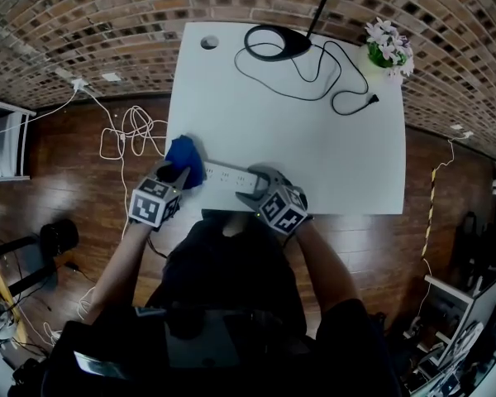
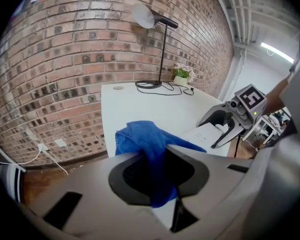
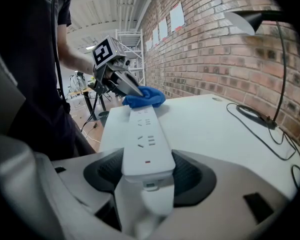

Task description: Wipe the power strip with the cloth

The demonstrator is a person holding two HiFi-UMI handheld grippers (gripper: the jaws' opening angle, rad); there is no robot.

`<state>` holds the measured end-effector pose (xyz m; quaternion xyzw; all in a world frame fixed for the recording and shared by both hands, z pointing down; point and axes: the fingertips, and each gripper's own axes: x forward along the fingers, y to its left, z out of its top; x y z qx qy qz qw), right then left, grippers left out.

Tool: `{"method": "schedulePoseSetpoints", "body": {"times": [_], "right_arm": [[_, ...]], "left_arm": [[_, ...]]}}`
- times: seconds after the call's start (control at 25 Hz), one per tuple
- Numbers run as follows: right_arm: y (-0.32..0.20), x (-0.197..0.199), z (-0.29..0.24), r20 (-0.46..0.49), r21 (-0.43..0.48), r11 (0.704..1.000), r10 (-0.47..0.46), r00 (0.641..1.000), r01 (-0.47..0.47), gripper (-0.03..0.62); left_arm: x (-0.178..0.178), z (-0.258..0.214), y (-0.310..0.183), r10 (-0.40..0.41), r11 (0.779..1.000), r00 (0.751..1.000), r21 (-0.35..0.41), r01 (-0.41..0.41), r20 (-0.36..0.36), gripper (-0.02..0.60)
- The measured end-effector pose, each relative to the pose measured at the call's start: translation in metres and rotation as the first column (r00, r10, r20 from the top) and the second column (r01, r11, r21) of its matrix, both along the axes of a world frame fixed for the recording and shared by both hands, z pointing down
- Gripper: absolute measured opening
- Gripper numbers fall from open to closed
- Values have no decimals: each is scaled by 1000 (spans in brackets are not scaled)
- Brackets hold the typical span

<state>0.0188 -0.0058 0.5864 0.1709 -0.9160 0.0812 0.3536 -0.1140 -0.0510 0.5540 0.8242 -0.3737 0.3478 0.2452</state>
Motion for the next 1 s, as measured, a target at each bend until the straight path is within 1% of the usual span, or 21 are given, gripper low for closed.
{"method": "schedulePoseSetpoints", "body": {"times": [0.12, 0.24, 0.32, 0.4, 0.52, 0.84, 1.0], "right_arm": [[0, 0, -1, 0, -4, 1000, 2, 1000, -2, 291], [0, 0, -1, -1, -3, 1000, 4, 1000, -4, 291], [0, 0, 0, -2, -3, 1000, 4, 1000, -4, 291], [0, 0, 0, -1, -3, 1000, 4, 1000, -4, 291], [0, 0, 0, -2, -2, 1000, 3, 1000, -3, 291], [0, 0, 0, 0, 1, 1000, -1, 1000, 1, 291], [0, 0, 0, 4, 9, 1000, -4, 1000, 4, 291]], "left_arm": [[2, -4, 2, 15, 999, 1000, 35, -16, 19, 78], [4, -4, 4, 54, 994, 996, 88, -60, 65, 78], [5, -4, 5, 76, 991, 992, 104, -86, 102, 78], [6, -4, 5, 88, 988, 989, 114, -102, 120, 78], [7, -3, 5, 94, 988, 989, 114, -107, 111, 78], [8, -2, 5, 107, 990, 991, 81, -114, 87, 78], [9, -2, 5, 114, 989, 988, 81, -123, 103, 78]]}}
